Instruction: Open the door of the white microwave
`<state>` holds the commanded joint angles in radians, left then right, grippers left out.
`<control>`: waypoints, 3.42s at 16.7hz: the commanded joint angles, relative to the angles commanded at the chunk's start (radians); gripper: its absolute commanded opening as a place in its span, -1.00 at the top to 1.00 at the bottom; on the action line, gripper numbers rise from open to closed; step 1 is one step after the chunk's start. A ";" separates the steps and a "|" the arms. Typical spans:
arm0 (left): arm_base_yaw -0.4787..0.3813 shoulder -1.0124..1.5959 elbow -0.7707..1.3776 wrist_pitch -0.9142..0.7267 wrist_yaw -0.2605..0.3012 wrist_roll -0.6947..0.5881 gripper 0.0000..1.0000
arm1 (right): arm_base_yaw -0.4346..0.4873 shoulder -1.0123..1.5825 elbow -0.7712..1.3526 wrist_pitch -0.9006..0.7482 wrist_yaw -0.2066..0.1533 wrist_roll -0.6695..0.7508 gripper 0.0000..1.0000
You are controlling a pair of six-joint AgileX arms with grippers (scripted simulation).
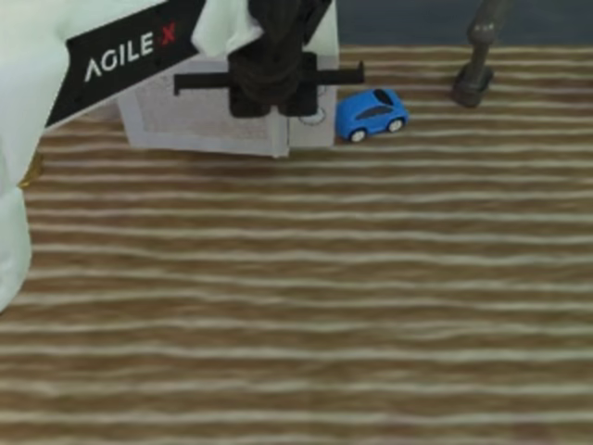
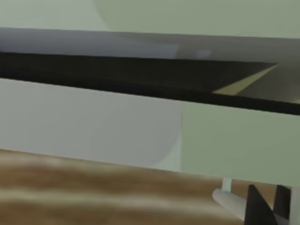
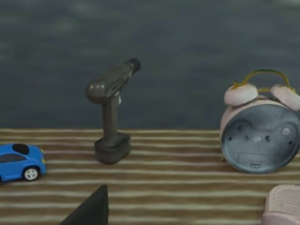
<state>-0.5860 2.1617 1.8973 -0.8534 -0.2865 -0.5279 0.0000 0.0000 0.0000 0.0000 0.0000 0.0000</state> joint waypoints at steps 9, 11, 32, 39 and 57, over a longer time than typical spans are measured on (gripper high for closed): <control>0.000 0.000 0.000 0.000 0.000 0.000 1.00 | 0.000 0.000 0.000 0.000 0.000 0.000 -1.00; 0.000 0.000 0.000 0.000 0.000 0.000 1.00 | 0.000 0.000 0.000 0.000 0.000 0.000 -1.00; 0.007 -0.093 -0.146 0.078 0.045 0.095 1.00 | 0.000 0.000 0.000 0.000 0.000 0.000 -1.00; 0.007 -0.093 -0.146 0.078 0.045 0.095 1.00 | 0.000 0.000 0.000 0.000 0.000 0.000 -1.00; 0.018 -0.166 -0.256 0.132 0.086 0.180 1.00 | 0.000 0.000 0.000 0.000 0.000 0.000 -1.00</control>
<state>-0.5678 1.9957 1.6413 -0.7215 -0.2001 -0.3474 0.0000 0.0000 0.0000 0.0000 0.0000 0.0000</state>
